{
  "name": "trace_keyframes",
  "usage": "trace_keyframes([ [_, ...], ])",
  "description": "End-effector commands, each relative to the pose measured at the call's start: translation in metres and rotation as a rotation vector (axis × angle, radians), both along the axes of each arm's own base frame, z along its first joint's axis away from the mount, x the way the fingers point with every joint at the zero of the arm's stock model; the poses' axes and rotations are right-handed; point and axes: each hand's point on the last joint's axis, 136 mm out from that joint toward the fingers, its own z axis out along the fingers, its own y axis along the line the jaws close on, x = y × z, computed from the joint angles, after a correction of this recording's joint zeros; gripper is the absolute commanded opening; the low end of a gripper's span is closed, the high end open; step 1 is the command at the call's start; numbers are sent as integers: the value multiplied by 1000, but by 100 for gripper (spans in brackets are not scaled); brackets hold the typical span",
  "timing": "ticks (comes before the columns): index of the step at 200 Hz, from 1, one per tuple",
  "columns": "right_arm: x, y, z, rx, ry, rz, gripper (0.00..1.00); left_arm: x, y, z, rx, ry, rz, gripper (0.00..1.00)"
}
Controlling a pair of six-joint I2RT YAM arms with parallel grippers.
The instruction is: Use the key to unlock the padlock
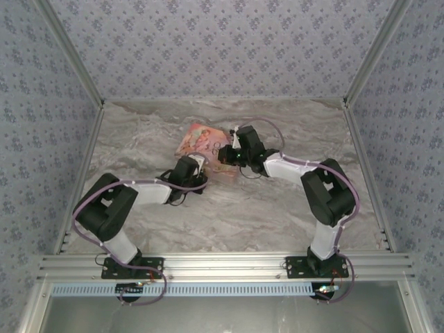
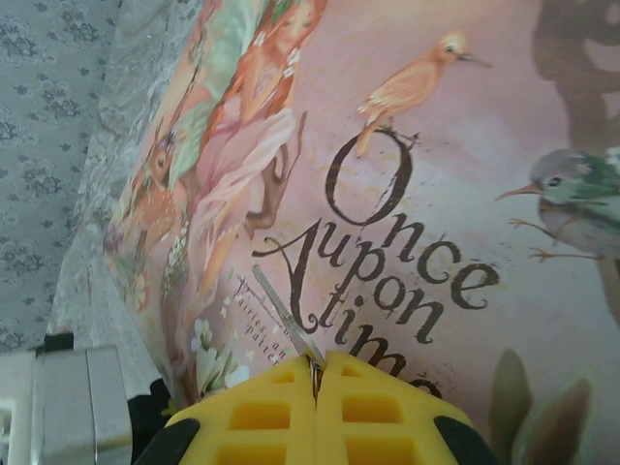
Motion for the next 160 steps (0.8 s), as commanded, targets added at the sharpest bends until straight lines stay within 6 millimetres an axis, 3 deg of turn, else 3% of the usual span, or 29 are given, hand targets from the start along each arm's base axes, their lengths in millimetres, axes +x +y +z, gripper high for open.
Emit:
trace_keyframes([
  [1,-23,-25,-24,-111,63,-13,0,17,-13,47,-101,-54,45,25],
  [74,-40,-56,-21,-128,14,-38,0,11,-26,58,-182,33,56,25],
  [121,-38,-57,-16,-114,9,-33,0,10,-27,54,-174,34,47,24],
  [160,-38,-60,-20,-133,20,-37,0,14,-20,62,-168,-23,44,32],
])
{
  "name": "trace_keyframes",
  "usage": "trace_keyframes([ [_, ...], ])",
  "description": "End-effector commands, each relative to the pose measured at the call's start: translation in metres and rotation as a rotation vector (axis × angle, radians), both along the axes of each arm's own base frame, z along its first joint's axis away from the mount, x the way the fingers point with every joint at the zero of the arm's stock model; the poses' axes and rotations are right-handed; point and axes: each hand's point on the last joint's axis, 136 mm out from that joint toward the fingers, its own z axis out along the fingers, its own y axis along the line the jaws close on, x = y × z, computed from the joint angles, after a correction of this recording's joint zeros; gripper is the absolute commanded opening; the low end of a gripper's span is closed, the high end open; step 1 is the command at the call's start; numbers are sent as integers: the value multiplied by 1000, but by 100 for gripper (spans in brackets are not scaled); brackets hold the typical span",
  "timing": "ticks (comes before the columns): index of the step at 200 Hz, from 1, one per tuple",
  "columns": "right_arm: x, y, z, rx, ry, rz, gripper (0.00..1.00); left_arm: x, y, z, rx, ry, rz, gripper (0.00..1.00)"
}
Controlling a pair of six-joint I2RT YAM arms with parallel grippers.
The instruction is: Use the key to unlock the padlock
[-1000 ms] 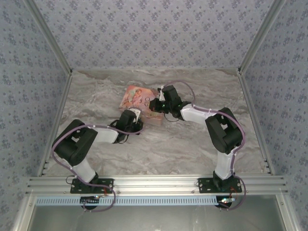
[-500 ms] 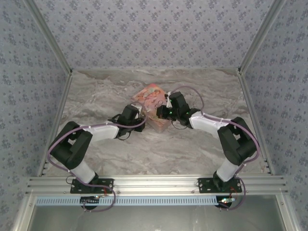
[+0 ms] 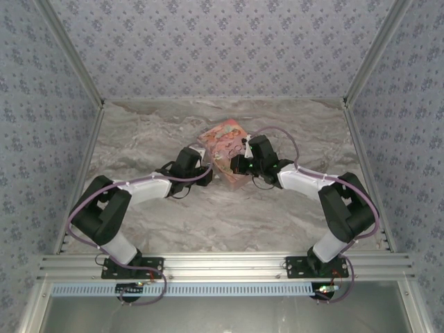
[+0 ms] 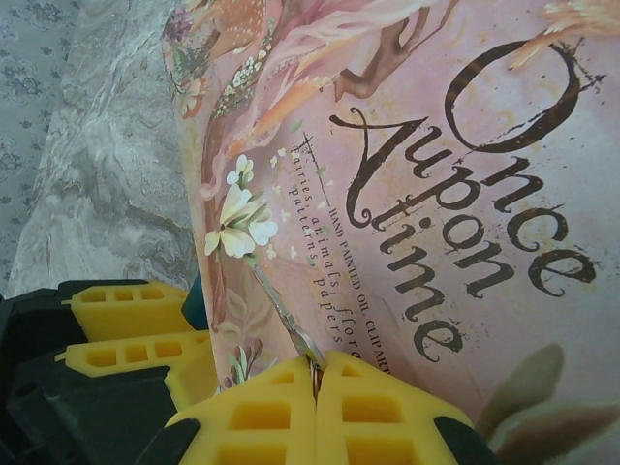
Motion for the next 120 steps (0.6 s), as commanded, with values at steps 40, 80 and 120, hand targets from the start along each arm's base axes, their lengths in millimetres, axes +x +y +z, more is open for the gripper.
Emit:
trace_keyframes([
  [40,-4,-13,-12,-47,41,-6,0,9,-9,39,-86,-111,-50,32],
  [80,1,-8,11,-27,-11,29,0,14,2,34,-80,-102,-14,40],
  [120,0,-21,39,-5,-58,18,0,32,18,50,-171,-115,38,68],
])
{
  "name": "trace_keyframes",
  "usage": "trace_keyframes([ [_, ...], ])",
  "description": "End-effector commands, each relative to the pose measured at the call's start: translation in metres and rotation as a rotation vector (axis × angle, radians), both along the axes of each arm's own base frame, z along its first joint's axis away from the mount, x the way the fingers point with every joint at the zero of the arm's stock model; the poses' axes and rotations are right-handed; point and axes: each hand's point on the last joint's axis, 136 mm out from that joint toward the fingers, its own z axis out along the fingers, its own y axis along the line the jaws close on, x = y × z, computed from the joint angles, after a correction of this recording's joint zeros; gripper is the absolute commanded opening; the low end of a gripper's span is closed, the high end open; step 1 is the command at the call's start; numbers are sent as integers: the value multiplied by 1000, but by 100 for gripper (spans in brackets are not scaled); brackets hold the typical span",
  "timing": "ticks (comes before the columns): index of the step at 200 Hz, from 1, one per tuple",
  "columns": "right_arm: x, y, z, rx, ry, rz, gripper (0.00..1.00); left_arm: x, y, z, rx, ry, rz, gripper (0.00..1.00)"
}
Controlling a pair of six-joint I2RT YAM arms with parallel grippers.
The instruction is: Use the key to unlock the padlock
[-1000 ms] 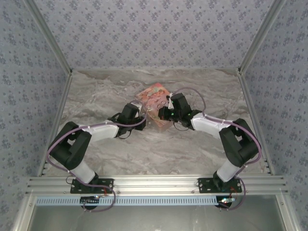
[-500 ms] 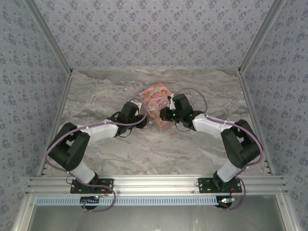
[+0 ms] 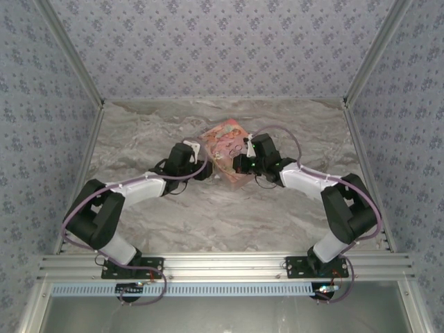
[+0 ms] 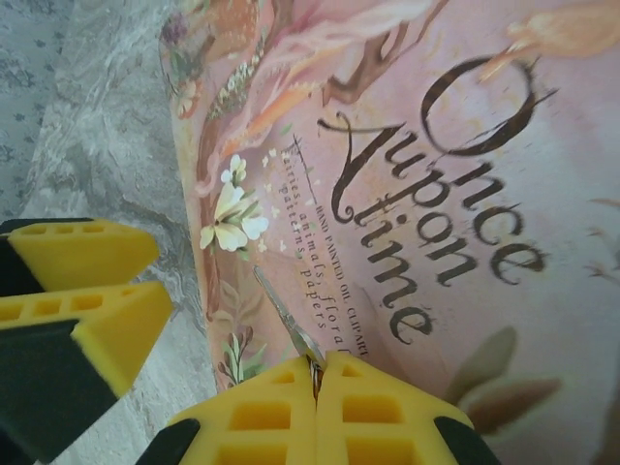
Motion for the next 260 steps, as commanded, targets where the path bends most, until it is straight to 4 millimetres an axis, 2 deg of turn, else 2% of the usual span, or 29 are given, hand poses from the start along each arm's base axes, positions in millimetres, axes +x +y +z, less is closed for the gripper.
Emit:
trace_keyframes([
  [1,-1,-9,29,10,-52,8,0,12,5,24,-79,-46,11,69],
  [13,-2,-15,34,6,-60,-4,0,20,10,31,-92,-58,25,78],
  [58,-12,-35,30,-30,-47,-41,0,60,21,47,-156,-60,30,99],
  [90,-18,-43,27,-45,-35,-55,0,87,15,39,-126,-35,-3,99],
  [136,-20,-48,31,-50,-40,-64,0,109,18,9,-55,31,21,99],
  [160,-21,-50,30,-54,-35,-67,0,107,26,-10,-8,74,40,97],
  [199,-23,-52,32,-52,-36,-69,0,90,41,-34,66,123,51,93],
  [260,-22,-46,31,-28,-26,-54,0,51,56,-39,45,143,79,91],
])
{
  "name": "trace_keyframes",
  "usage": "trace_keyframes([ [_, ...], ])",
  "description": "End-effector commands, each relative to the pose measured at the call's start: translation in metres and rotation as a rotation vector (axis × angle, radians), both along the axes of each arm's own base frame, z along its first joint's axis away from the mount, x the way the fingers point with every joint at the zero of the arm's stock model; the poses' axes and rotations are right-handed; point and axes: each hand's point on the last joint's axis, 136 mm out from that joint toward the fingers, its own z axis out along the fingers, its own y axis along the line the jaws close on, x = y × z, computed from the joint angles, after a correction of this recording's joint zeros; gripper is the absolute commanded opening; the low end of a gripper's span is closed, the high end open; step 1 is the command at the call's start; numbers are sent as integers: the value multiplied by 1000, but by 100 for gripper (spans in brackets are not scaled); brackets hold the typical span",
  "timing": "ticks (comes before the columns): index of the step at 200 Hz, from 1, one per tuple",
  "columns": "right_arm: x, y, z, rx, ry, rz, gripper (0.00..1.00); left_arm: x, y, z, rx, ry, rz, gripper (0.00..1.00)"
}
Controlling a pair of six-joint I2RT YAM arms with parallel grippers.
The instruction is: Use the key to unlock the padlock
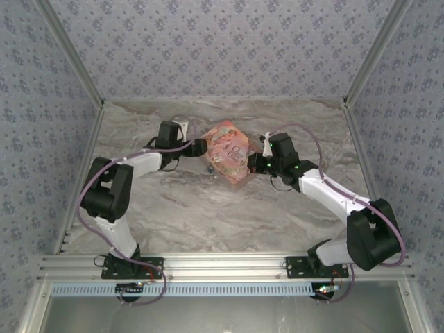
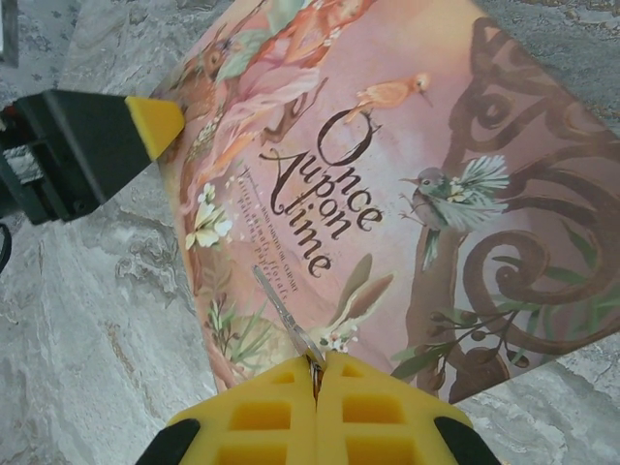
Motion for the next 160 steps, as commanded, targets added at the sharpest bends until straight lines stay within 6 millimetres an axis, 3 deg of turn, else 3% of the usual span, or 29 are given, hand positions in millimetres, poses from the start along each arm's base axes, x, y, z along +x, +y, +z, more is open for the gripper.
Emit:
trace_keyframes([
  [1,-2,0,-2,6,6,9,0,-33,22,-34,73,116,32,91],
  [90,3,35,-13,25,23,89,0,-84,48,-31,79,124,102,89],
  [128,4,48,-26,23,55,99,0,-96,44,-5,68,47,63,91],
  [160,4,39,-49,-38,127,53,0,-121,30,13,93,-16,-18,93],
])
